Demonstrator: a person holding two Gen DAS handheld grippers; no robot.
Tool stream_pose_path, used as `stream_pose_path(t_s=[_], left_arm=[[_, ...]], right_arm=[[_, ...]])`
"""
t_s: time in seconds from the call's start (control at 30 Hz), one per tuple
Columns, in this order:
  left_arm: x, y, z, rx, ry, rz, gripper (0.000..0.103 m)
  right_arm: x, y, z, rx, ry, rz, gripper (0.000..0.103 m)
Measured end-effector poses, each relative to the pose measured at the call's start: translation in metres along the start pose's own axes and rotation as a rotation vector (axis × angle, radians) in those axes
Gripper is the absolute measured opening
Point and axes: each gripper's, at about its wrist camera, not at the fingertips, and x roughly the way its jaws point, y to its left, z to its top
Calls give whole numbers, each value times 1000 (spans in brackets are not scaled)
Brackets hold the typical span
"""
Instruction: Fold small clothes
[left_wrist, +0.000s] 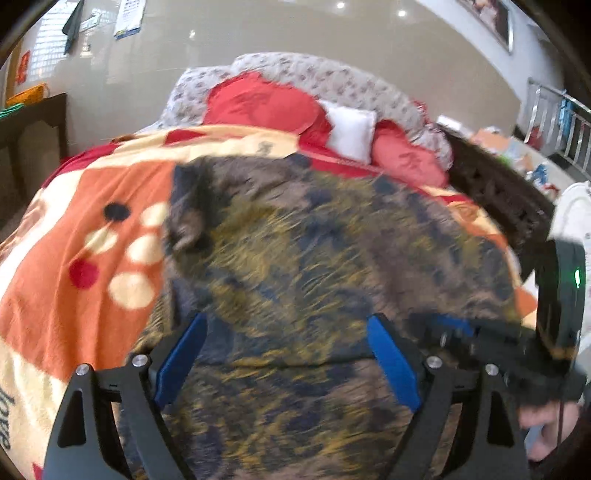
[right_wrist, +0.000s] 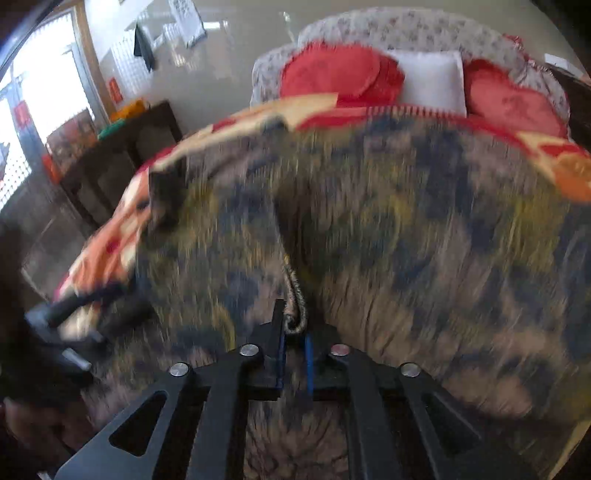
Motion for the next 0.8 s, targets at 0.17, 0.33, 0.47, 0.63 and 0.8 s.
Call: stream_pose_path(t_s=[0.17, 0.33, 0.47, 0.63, 0.8], left_arm=[[32, -30, 18, -38, 57, -200, 91], [90, -46, 24, -85, 173, -293, 85], [104, -38, 29, -159, 204, -377, 86], [107, -34, 23, -236, 304, -594, 84], [124, -18, 35, -368, 314, -604, 85]], right_arm=[[-48, 0, -33, -93, -22, -14, 31], [-55, -12, -54, -43, -10, -54, 33], [-39, -4, -49, -64, 1, -131, 33], [-34, -8, -48, -55, -2, -121, 33], [-40, -15, -48, -27, -6, -91, 33]])
